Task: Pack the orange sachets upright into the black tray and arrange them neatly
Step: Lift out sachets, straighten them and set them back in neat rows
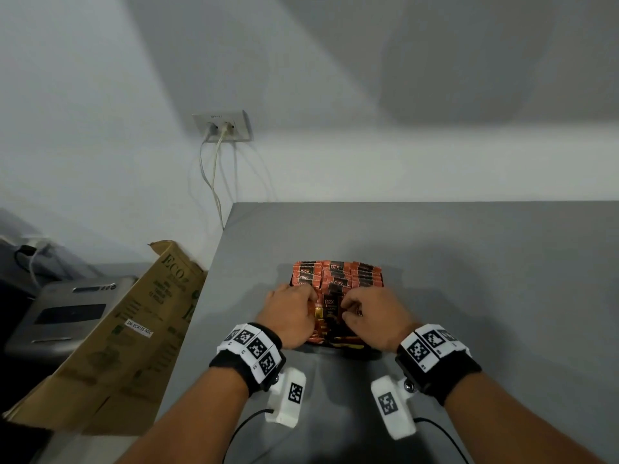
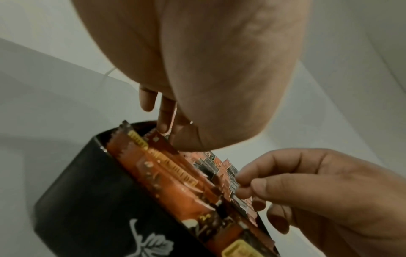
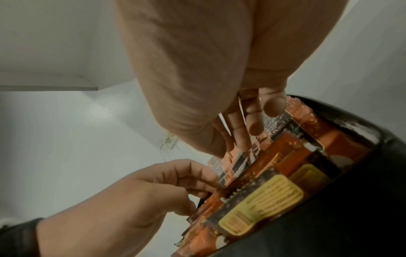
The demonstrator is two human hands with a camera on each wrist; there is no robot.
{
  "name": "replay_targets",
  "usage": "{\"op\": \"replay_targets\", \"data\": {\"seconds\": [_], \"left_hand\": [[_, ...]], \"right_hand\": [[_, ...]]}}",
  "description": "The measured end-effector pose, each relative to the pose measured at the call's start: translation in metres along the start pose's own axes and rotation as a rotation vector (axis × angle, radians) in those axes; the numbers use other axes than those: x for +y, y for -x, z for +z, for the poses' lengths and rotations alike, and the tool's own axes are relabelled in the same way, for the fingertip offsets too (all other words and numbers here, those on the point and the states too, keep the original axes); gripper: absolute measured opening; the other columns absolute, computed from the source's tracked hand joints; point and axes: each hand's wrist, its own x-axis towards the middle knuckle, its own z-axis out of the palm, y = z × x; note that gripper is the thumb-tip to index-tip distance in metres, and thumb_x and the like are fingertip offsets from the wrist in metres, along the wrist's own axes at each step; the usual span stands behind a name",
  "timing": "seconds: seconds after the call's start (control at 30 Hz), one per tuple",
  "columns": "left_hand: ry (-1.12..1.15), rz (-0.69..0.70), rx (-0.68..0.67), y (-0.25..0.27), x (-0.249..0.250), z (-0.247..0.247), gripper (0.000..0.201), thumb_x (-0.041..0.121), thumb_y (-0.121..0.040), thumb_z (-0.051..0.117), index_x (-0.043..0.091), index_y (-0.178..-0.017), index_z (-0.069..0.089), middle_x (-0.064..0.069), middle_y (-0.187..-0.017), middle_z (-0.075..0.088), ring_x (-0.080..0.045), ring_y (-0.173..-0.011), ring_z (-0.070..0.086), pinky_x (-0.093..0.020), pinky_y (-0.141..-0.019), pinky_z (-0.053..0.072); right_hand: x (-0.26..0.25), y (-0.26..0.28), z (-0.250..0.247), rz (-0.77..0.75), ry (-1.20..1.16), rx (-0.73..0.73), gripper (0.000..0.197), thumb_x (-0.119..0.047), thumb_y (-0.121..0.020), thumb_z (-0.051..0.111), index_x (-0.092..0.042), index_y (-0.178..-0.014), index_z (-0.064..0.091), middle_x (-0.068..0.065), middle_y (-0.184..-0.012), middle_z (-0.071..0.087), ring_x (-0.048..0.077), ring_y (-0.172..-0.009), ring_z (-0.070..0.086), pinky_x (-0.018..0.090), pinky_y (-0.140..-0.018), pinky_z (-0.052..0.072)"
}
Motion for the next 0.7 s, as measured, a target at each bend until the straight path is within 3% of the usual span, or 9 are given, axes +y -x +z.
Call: {"op": "replay_targets", "data": {"seconds": [0.13,0.23,0.3,0.53,0.7], "left_hand": [[0.046,-0.003,-0.057,0.001,-0.004,-0.004,0.030,0.016,-0.079,0.056,0.029,-0.106,0.059,0.011,-0.109,0.064,-0.016,-0.108,0.054,-0.038,-0.100,0.041],[0.106,0.007,-0.128,0.001,-0.011,-0.006,0.031,0.012,-0.077,0.062,0.033,-0.099,0.060,0.016,-0.097,0.063,-0.011,-0.097,0.062,-0.036,-0.096,0.050],[0.121,0.022,-0.133,0.001,-0.013,-0.008,0.030,0.008,-0.080,0.064,0.030,-0.099,0.063,0.015,-0.094,0.065,-0.009,-0.094,0.063,-0.035,-0.092,0.054],[0.135,0.068,-0.050,0.003,-0.017,-0.001,0.023,0.006,-0.088,0.057,0.023,-0.099,0.068,0.011,-0.092,0.067,-0.009,-0.088,0.065,-0.031,-0.084,0.056],[0.187,0.097,0.046,0.006,-0.020,0.005,0.024,0.005,-0.091,0.055,0.028,-0.093,0.062,0.012,-0.090,0.065,-0.007,-0.082,0.063,-0.027,-0.076,0.055]], "right_hand": [[0.003,0.002,0.000,0.011,0.012,-0.022,0.018,-0.023,-0.092,0.063,-0.021,-0.108,0.071,-0.008,-0.104,0.068,0.004,-0.086,0.058,0.004,-0.066,0.036],[0.007,0.004,-0.002,0.023,0.006,-0.103,0.017,-0.026,-0.091,0.066,-0.021,-0.106,0.072,-0.012,-0.099,0.066,0.004,-0.090,0.063,0.013,-0.078,0.049],[0.009,0.005,-0.001,0.026,0.014,-0.135,0.016,-0.025,-0.092,0.067,-0.021,-0.106,0.072,-0.013,-0.096,0.064,0.004,-0.090,0.064,0.014,-0.079,0.049],[0.012,0.002,0.003,-0.003,0.074,-0.125,0.016,-0.019,-0.093,0.064,-0.021,-0.106,0.074,-0.006,-0.106,0.070,0.007,-0.092,0.063,0.017,-0.081,0.047],[0.012,0.003,0.006,-0.023,0.090,-0.087,0.017,-0.019,-0.095,0.060,-0.021,-0.102,0.075,-0.007,-0.102,0.071,0.008,-0.092,0.063,0.018,-0.081,0.046]]}}
